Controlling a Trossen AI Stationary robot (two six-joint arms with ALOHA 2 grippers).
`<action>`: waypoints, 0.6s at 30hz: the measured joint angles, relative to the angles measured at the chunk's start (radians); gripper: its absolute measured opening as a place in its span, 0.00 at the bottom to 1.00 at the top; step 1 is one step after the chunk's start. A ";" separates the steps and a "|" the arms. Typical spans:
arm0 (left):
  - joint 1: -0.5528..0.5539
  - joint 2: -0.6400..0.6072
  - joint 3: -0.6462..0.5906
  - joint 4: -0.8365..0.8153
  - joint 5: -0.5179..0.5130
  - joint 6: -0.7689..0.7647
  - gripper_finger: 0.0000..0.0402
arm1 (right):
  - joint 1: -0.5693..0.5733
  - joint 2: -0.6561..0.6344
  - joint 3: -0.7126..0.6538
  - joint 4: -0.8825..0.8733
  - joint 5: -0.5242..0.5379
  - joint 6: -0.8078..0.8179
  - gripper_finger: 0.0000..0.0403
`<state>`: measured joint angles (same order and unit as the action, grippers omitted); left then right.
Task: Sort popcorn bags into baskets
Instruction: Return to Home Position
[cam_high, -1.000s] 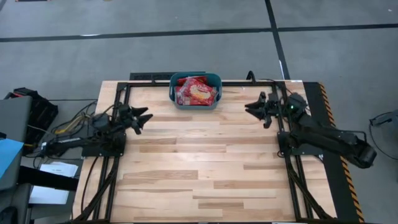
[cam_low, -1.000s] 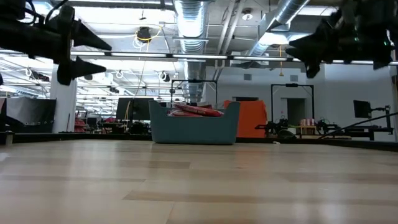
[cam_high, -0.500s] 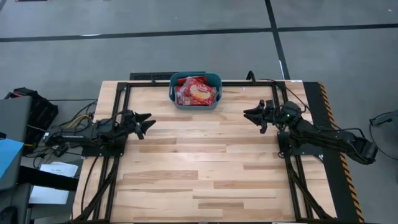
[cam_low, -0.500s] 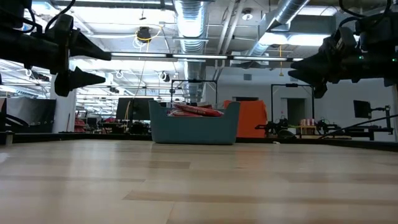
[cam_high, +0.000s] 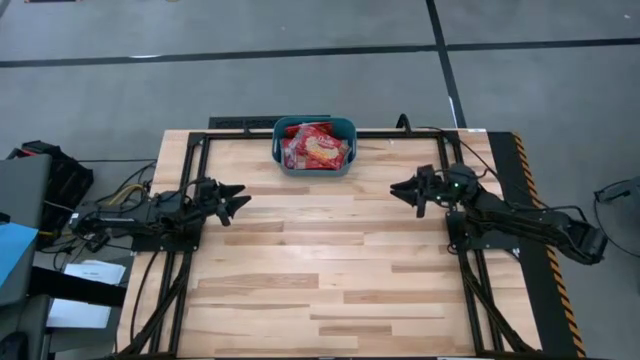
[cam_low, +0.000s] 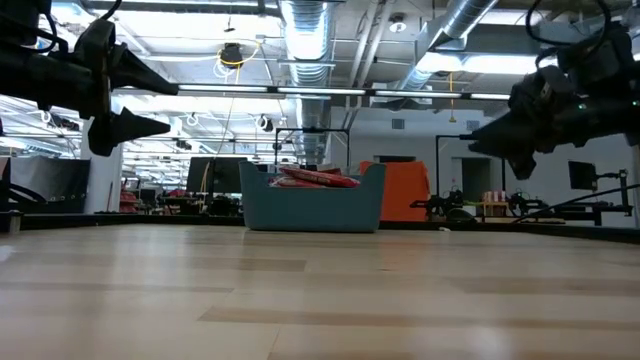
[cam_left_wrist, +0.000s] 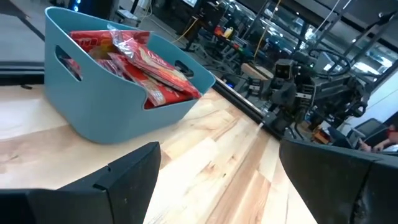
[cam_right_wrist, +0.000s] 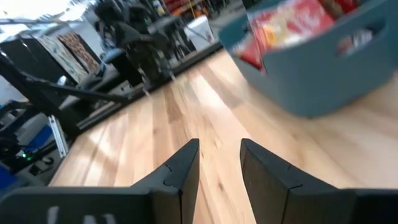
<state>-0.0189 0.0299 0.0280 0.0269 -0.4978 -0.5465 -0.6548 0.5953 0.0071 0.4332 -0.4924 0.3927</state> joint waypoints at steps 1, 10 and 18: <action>0.000 0.000 0.000 0.000 0.000 0.010 0.79 | 0.000 0.000 0.000 -0.022 0.000 0.000 0.35; 0.000 0.000 0.000 -0.001 0.001 0.006 0.79 | 0.000 0.000 -0.001 -0.198 -0.001 0.000 0.33; 0.000 0.000 0.000 -0.001 0.001 0.004 0.79 | 0.000 0.000 -0.001 -0.269 -0.001 0.000 0.35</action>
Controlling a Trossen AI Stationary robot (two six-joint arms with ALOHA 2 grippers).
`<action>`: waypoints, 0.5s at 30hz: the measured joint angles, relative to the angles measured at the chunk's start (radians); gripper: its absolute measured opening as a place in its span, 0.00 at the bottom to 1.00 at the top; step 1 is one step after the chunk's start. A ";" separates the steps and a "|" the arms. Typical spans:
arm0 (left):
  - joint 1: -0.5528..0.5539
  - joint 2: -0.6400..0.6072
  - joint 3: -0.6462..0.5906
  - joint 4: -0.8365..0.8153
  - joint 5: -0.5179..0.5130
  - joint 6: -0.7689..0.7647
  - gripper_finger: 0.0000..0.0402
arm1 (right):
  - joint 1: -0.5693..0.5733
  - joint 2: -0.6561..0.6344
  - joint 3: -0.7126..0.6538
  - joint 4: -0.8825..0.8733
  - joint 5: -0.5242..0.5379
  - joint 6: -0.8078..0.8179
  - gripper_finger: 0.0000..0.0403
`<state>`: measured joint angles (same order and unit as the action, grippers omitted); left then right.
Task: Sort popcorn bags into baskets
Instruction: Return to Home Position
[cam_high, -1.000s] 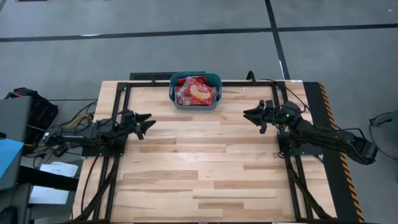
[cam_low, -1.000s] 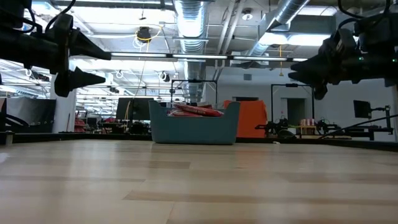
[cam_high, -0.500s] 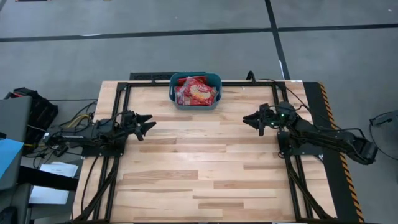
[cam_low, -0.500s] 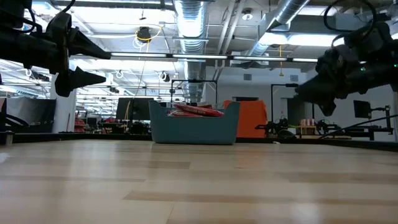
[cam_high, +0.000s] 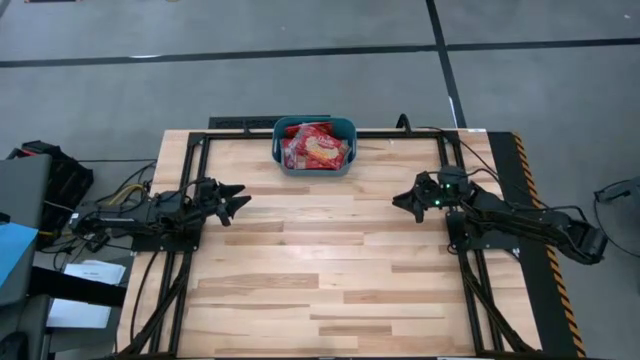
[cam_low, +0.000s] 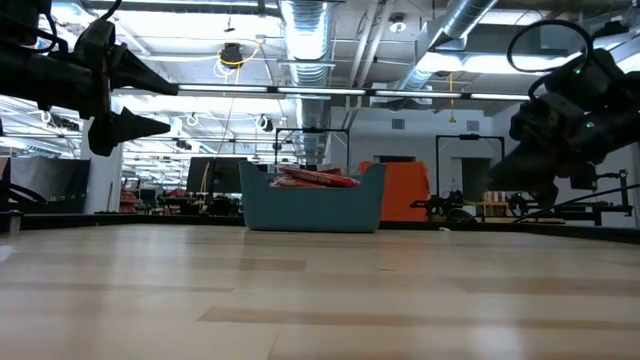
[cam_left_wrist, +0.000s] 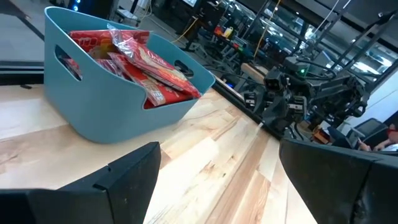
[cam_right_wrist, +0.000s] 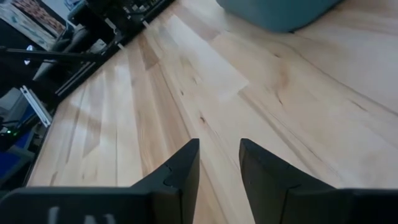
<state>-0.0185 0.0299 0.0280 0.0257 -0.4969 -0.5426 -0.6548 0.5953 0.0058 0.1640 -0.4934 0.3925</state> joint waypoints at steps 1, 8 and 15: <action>0.000 0.000 0.000 0.000 0.000 0.000 0.79 | 0.000 0.000 0.000 -0.004 0.000 0.000 0.35; 0.000 0.000 0.000 0.000 0.001 0.000 0.79 | 0.000 0.000 -0.001 -0.005 0.000 0.000 0.37; 0.000 0.000 0.000 0.000 0.001 0.000 0.79 | 0.000 0.000 -0.001 -0.005 0.000 0.000 0.37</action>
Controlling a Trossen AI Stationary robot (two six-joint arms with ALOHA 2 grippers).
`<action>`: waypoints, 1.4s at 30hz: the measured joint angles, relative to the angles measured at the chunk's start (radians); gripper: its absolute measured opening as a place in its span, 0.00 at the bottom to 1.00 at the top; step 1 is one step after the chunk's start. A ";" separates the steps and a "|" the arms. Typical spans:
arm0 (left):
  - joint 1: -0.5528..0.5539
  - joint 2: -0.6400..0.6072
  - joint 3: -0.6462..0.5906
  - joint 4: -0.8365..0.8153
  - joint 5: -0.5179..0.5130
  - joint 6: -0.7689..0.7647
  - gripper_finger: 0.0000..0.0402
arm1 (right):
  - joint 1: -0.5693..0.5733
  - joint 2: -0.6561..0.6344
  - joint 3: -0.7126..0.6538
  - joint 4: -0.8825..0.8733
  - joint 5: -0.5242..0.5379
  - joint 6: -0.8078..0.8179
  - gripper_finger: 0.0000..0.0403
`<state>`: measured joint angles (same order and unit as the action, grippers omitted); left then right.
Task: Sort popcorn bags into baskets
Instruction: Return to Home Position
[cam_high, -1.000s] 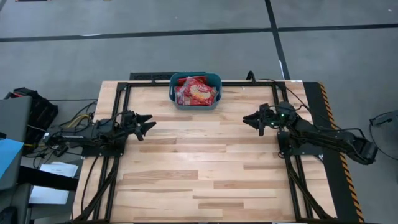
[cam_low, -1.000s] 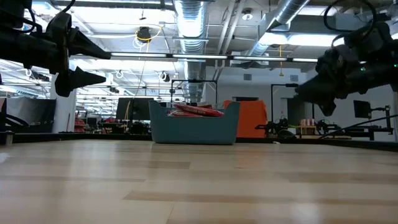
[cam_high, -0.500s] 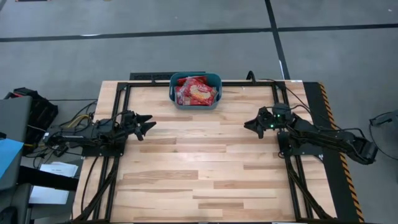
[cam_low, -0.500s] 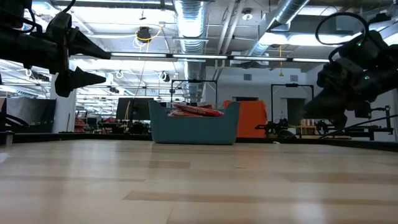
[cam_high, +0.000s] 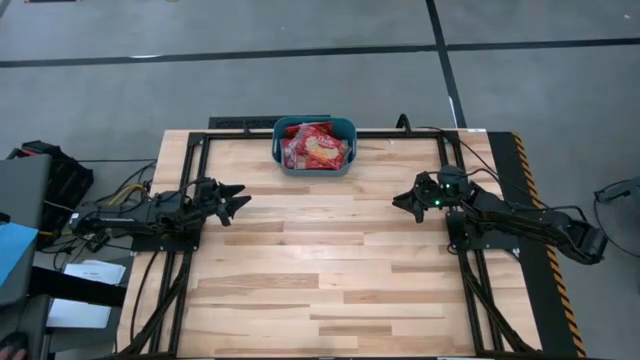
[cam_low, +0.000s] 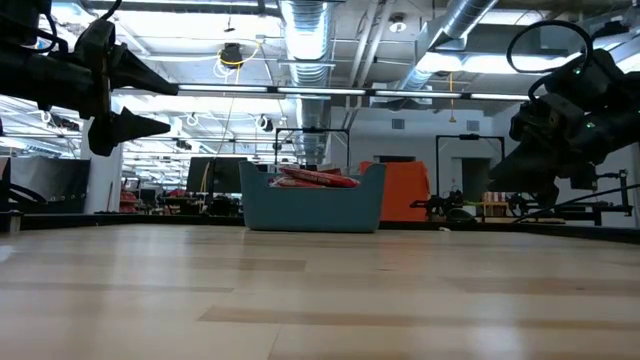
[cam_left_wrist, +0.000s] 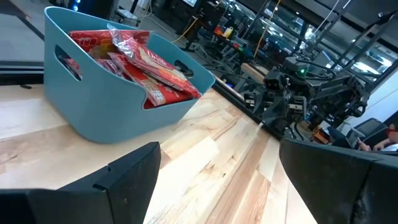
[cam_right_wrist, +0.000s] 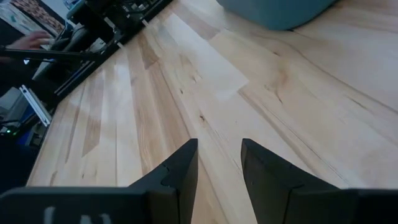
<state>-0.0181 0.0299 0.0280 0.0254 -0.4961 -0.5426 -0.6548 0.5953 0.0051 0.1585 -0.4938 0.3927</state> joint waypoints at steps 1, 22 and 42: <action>0.000 0.000 0.000 0.000 0.000 0.000 0.79 | 0.000 0.000 0.000 0.000 0.000 0.000 0.37; 0.000 0.000 0.000 0.000 0.000 0.000 0.79 | 0.000 0.000 -0.001 -0.001 0.000 0.000 0.35; 0.000 0.000 0.000 0.000 0.000 0.000 0.79 | 0.000 0.000 -0.001 -0.001 0.000 0.000 0.36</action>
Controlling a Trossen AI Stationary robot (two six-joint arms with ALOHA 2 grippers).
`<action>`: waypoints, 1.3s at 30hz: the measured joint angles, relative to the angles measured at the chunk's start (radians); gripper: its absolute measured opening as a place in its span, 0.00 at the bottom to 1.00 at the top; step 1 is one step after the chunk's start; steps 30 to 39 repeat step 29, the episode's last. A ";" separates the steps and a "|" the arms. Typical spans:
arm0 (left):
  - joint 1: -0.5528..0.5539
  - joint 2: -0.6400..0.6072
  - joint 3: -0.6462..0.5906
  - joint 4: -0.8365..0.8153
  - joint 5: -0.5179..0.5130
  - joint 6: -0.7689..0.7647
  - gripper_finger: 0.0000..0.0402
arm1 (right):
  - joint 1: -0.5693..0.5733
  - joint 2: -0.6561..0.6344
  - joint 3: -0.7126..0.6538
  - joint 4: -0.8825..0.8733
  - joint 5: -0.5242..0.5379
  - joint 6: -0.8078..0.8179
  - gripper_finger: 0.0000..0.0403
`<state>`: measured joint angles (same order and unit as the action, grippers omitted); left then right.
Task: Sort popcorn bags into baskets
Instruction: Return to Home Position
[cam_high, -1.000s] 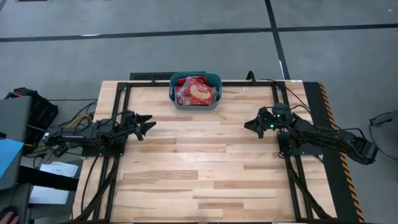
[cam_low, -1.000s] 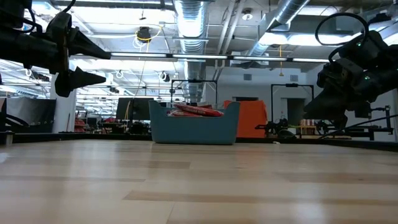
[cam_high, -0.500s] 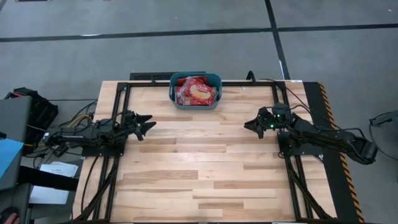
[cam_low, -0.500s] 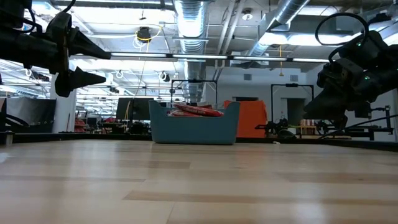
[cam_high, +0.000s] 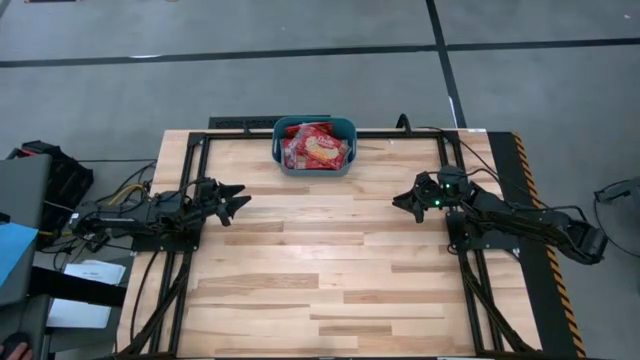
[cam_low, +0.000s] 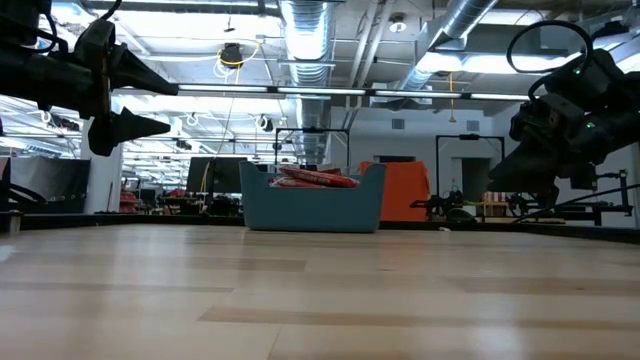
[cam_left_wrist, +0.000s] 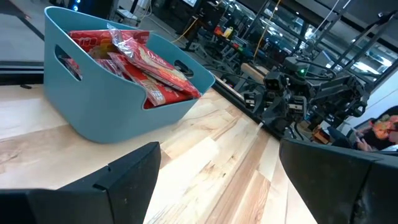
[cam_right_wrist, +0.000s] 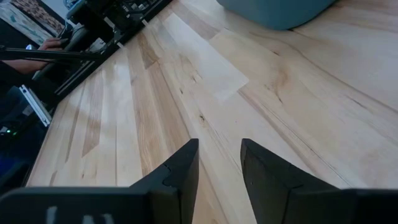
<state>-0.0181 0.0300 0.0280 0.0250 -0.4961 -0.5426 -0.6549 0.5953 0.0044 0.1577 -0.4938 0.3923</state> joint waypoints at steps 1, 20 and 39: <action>0.000 0.000 0.000 0.000 0.000 0.000 0.79 | 0.000 0.000 0.000 0.000 0.000 0.000 0.35; 0.000 0.000 0.000 0.000 0.000 0.000 0.79 | 0.000 0.000 0.000 0.000 0.000 0.000 0.35; 0.000 0.000 0.000 0.000 0.000 0.000 0.79 | 0.000 0.000 0.000 0.000 0.000 0.000 0.37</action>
